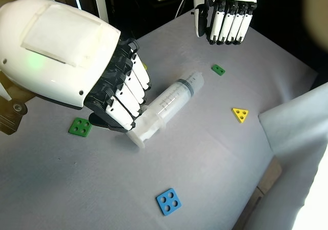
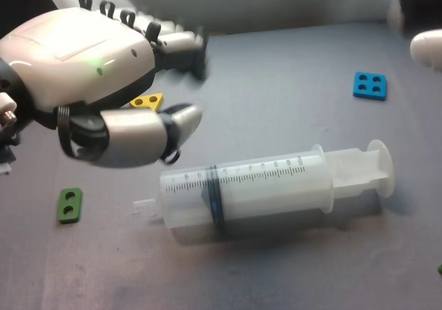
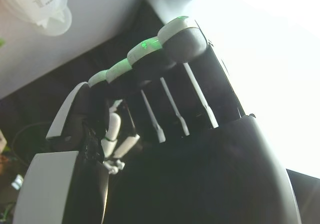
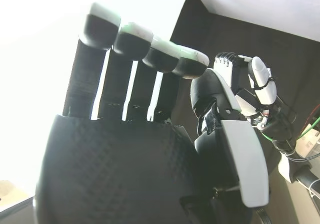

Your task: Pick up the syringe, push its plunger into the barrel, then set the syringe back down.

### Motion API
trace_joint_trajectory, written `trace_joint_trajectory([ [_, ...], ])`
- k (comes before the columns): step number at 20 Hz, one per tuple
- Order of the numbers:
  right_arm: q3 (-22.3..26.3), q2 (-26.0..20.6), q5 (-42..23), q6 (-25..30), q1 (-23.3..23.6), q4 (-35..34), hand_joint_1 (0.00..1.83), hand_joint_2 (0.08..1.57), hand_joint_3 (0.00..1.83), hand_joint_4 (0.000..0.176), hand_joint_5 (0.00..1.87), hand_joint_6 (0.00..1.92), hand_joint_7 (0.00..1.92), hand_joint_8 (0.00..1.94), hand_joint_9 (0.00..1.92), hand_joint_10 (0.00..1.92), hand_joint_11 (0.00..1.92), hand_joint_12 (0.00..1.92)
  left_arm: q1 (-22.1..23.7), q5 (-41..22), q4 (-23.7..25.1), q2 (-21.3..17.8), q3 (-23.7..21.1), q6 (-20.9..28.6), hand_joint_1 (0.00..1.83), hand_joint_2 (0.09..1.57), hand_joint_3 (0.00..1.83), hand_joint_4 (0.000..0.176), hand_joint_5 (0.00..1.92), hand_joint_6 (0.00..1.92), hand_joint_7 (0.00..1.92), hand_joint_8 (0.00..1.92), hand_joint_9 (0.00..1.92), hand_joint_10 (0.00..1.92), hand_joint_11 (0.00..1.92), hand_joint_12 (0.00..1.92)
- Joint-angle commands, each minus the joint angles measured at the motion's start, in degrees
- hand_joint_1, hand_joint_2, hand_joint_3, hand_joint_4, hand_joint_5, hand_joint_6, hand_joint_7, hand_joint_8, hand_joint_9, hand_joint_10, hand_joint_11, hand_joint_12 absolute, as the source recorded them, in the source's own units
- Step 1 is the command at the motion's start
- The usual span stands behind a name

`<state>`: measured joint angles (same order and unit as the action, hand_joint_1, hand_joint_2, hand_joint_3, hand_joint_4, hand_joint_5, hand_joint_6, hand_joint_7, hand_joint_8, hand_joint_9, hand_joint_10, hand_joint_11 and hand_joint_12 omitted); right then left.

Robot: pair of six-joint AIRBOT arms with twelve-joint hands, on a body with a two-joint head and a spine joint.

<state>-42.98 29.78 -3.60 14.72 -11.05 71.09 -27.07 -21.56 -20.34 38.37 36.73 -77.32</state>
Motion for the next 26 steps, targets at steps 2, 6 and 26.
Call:
trace_joint_trajectory([
  [2,0.17,-0.04,-1.90,0.11,0.61,-0.77,0.00,1.36,0.03,0.000,0.00,0.00,0.00,0.00,0.00,0.00,0.00,0.00,0.53,-6.13,0.57,-0.29,0.06,-0.54,0.00,1.48,0.05,0.000,0.11,0.00,0.08,0.00,0.04,0.00,0.00,0.13],
  [6,0.17,-0.03,-1.90,0.10,0.61,-0.77,0.00,1.37,0.03,0.000,0.00,0.00,0.00,0.00,0.00,0.00,0.00,0.00,0.52,-5.70,0.17,-0.28,0.13,-1.30,0.00,1.50,0.02,0.000,0.13,0.00,0.10,0.00,0.06,0.00,0.00,0.19],
  [26,0.44,-0.02,-2.38,4.16,0.21,-0.78,0.00,1.36,0.01,0.000,0.00,0.00,0.00,0.00,0.00,0.00,0.00,0.00,1.69,-6.61,-35.10,-1.24,-2.59,-30.38,0.84,0.93,0.00,0.000,0.00,0.00,0.00,0.00,0.00,0.00,0.00,0.00],
])
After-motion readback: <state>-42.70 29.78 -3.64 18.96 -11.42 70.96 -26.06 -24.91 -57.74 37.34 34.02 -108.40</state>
